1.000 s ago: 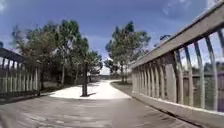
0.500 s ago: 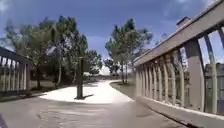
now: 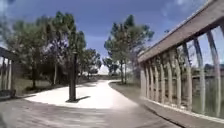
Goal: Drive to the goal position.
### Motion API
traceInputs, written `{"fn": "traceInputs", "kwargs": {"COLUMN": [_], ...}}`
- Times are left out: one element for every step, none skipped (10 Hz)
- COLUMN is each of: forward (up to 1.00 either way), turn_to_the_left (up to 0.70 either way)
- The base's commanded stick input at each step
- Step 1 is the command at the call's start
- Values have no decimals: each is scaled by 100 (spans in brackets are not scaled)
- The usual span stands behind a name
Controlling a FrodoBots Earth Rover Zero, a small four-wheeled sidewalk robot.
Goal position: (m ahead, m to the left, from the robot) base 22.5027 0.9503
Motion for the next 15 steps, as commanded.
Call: {"fn": "traceInputs", "kwargs": {"forward": [85, 85, 85, 85, 85, 85, 85, 85, 85, 85, 85, 85, 85, 85, 85], "turn_to_the_left": [4, 4, 4, 4, 4, 4, 4, 4, 4, 4, 4, 4, 4, 4, 24]}}
